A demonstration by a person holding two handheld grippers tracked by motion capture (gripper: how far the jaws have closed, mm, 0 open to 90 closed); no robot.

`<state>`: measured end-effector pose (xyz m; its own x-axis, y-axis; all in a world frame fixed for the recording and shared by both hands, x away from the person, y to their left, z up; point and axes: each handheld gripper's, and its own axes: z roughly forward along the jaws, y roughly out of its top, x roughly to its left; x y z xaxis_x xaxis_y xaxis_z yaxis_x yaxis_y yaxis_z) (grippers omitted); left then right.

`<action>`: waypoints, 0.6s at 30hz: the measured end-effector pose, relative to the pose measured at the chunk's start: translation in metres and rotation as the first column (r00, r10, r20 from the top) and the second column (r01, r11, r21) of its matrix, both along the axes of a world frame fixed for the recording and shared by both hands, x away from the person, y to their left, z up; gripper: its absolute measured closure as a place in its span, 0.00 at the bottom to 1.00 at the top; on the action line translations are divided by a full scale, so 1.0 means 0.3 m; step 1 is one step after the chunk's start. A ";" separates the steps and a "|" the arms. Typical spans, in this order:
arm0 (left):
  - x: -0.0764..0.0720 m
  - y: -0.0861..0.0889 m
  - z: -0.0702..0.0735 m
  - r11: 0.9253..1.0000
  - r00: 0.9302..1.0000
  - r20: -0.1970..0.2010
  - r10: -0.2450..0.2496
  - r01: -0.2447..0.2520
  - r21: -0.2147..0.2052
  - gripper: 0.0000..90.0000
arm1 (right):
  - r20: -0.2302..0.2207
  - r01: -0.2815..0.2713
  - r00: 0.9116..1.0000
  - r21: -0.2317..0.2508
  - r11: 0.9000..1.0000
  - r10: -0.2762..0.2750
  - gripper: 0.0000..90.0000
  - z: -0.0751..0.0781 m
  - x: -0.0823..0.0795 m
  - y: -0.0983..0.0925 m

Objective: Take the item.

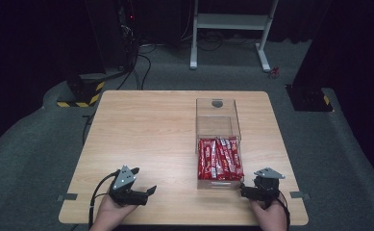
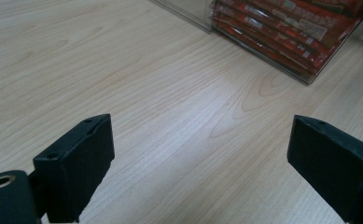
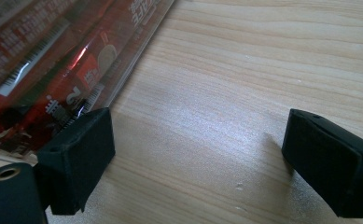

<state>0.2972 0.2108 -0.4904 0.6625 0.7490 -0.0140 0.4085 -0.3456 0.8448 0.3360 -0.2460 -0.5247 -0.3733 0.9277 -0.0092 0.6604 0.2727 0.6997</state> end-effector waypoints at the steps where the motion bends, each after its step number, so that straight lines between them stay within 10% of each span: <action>1: 0.000 -0.004 0.000 1.000 1.000 -0.003 -0.003 0.003 -0.006 0.09 | 0.000 0.000 1.000 0.000 1.000 0.000 0.10 0.000 0.000 0.000; 18: 0.008 -0.075 0.012 0.998 0.999 0.008 -0.053 0.053 -0.026 0.09 | 0.000 0.001 1.000 0.000 1.000 -0.001 0.10 0.000 0.000 0.000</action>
<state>0.2997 0.1883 -0.4867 0.7011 0.7125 -0.0281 0.3839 -0.3440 0.8569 0.3359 -0.2459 -0.5247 -0.3726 0.9279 -0.0092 0.6606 0.2722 0.6997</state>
